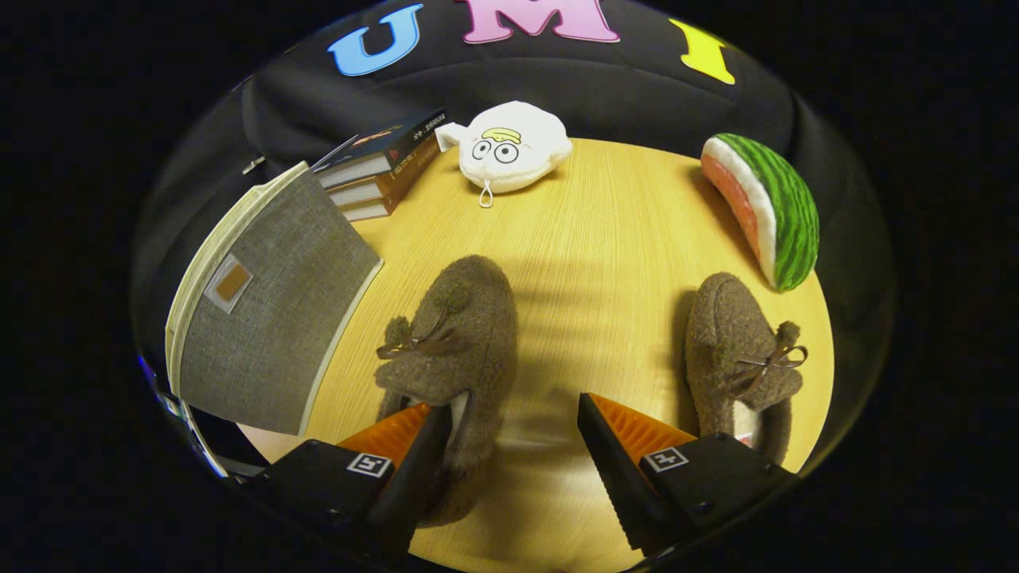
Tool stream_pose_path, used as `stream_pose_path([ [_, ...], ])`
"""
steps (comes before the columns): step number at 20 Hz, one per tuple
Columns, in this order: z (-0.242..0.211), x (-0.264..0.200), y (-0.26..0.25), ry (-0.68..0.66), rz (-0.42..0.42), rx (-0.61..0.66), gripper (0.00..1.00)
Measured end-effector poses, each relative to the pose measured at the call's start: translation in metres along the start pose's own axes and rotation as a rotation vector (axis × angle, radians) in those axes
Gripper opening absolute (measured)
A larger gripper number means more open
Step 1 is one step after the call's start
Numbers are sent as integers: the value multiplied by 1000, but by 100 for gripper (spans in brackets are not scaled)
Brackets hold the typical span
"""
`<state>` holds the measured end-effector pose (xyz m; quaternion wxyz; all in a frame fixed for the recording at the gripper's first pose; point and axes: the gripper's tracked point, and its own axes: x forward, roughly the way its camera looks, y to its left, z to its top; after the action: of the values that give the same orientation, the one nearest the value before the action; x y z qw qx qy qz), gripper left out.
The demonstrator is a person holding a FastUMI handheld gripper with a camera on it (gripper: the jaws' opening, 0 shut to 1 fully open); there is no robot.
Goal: Open the storage box then place both shoes into the box .Put the left shoe in first, then the right shoe, with the right side of both shoes facing outward in a uniform manner.
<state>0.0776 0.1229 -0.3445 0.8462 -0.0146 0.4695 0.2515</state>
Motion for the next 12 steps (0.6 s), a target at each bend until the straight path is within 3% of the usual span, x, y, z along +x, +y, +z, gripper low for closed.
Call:
stream_pose_path([
  [3,0,11,13,20,50,-24,87],
  [5,-1,14,20,30,60,-7,68],
  [6,-2,15,22,43,51,18,52],
  [8,0,16,21,50,23,43,35],
  [12,3,15,19,46,31,61,13],
])
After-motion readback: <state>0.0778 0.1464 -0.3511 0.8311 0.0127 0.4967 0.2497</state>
